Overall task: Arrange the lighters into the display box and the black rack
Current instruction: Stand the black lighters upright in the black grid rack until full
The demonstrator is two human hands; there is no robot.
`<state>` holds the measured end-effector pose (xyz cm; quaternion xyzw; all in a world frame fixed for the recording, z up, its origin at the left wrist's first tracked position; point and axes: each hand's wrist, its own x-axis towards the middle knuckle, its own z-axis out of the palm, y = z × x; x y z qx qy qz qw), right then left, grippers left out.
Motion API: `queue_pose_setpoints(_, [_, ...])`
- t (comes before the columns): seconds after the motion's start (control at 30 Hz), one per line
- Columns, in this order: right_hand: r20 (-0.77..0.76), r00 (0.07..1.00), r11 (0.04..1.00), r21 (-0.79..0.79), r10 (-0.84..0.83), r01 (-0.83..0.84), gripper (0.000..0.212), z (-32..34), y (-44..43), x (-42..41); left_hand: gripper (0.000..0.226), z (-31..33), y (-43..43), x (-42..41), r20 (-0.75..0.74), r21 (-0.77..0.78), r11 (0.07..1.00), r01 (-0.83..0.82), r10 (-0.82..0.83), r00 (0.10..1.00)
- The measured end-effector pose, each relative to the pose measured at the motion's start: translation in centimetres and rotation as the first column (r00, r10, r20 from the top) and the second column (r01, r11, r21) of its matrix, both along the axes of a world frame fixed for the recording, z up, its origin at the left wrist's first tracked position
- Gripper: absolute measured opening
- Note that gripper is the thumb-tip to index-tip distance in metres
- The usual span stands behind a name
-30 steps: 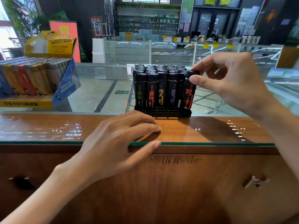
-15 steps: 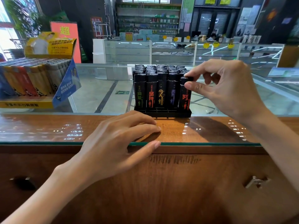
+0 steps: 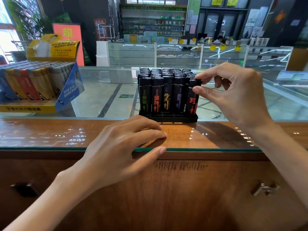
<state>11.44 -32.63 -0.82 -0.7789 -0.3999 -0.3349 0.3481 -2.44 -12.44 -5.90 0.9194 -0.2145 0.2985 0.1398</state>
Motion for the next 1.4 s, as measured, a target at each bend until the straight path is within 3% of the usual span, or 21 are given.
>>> queue_pose_setpoints(0.27, [-0.046,0.999,1.0,0.021,0.0,0.001,0.025,-0.1,0.0,0.1,0.032,0.1,0.0,0.0,-0.008,-0.013,1.0,0.008,-0.008,1.0])
queue_pose_setpoints(0.33, [-0.132,0.99,0.996,0.083,0.043,-0.032,0.026,-0.2,-0.2,0.3,0.028,0.5,0.1,-0.1,-0.007,-0.158,0.987,0.034,-0.035,0.999])
queue_pose_setpoints(0.4, [-0.277,0.955,0.987,0.146,0.11,-0.071,0.035,0.0,-0.7,0.8,0.024,1.6,0.7,0.2,0.028,-0.396,0.917,0.037,-0.028,0.999])
queue_pose_setpoints(0.5, [-0.47,0.866,0.984,0.132,0.171,-0.123,0.052,0.5,-1.4,1.8,0.033,3.9,2.7,2.0,0.017,-0.584,0.809,-0.071,0.1,0.995])
queue_pose_setpoints(0.63, [-0.568,0.788,0.971,0.13,0.239,-0.201,0.054,0.5,-1.3,2.5,0.044,5.2,3.9,4.7,-0.129,-0.582,0.793,-0.18,0.128,0.983])
queue_pose_setpoints(0.9, [-0.581,0.754,0.952,0.192,0.307,-0.24,0.039,0.2,-1.0,2.4,0.036,4.4,3.9,6.2,-0.065,-0.581,0.798,-0.16,0.15,0.987])
queue_pose_setpoints(1.17, [-0.519,0.817,0.967,0.157,0.253,-0.201,0.049,-0.1,-0.3,2.2,0.032,4.1,3.7,6.4,-0.05,-0.584,0.799,-0.142,0.139,0.989])
queue_pose_setpoints(1.4, [-0.508,0.816,0.961,0.169,0.276,-0.219,0.039,0.0,-0.4,2.2,0.022,3.9,3.8,6.6,-0.041,-0.605,0.788,-0.117,0.116,0.992])
